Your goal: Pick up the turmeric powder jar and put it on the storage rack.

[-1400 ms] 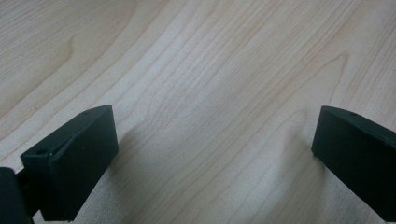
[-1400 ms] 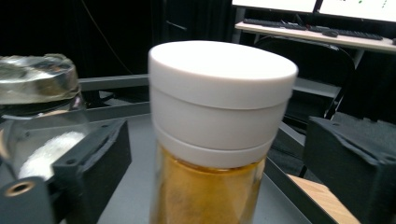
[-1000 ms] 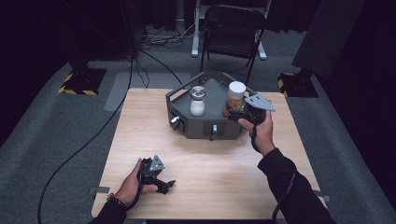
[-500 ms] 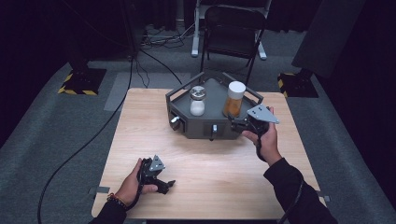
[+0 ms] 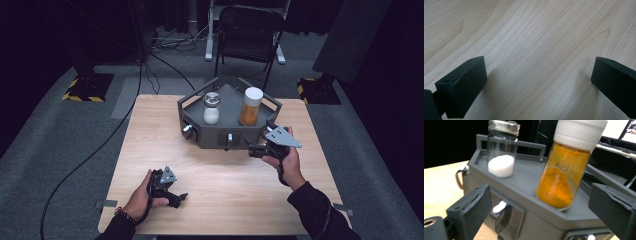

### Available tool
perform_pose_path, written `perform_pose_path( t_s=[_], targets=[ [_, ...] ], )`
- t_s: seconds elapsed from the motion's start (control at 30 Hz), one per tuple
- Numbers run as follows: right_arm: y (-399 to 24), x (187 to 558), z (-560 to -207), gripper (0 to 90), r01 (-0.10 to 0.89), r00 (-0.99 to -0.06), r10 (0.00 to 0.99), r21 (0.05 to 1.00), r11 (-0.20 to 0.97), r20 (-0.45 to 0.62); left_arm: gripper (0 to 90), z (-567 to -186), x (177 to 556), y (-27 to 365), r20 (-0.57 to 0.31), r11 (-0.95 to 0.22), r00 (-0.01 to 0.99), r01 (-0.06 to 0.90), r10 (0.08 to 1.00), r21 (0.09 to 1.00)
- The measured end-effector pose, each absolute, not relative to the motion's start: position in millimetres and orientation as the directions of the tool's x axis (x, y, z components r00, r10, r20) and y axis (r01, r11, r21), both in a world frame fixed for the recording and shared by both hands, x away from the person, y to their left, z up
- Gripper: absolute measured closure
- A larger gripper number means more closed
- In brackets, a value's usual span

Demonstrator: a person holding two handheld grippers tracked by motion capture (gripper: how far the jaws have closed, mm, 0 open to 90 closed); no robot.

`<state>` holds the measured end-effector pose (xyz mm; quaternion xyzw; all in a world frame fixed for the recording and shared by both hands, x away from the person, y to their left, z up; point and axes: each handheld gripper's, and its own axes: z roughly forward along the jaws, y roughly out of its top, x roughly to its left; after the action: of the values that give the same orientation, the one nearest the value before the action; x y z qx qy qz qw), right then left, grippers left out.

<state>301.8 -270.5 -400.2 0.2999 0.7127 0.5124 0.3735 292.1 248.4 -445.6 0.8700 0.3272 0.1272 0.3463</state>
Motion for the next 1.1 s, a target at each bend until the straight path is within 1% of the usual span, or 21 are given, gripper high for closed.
perform_pose_path(
  t_s=[0.3, 0.47, 0.83, 1.1],
  targets=[
    [-278, 290, -414, 4.5, 0.048, -0.579, 0.777, 0.941, 0.336, -0.248, 0.0, -446, 292, 248, -0.005, -0.546, 0.754, 0.481, 0.657, 0.686],
    [-281, 288, -419, 4.5, 0.073, -0.593, 0.767, 0.933, 0.353, -0.245, 0.0, -446, 292, 248, -0.005, -0.546, 0.753, 0.481, 0.658, 0.686],
    [-292, 281, -428, 3.3, 0.111, -0.641, 0.719, 0.895, 0.432, -0.268, 0.0, -446, 292, 248, -0.006, -0.545, 0.753, 0.482, 0.658, 0.686],
    [-300, 281, -433, 2.6, 0.117, -0.675, 0.674, 0.859, 0.498, -0.3, 0.0, -446, 292, 248, -0.006, -0.545, 0.753, 0.482, 0.658, 0.687]
  ],
)
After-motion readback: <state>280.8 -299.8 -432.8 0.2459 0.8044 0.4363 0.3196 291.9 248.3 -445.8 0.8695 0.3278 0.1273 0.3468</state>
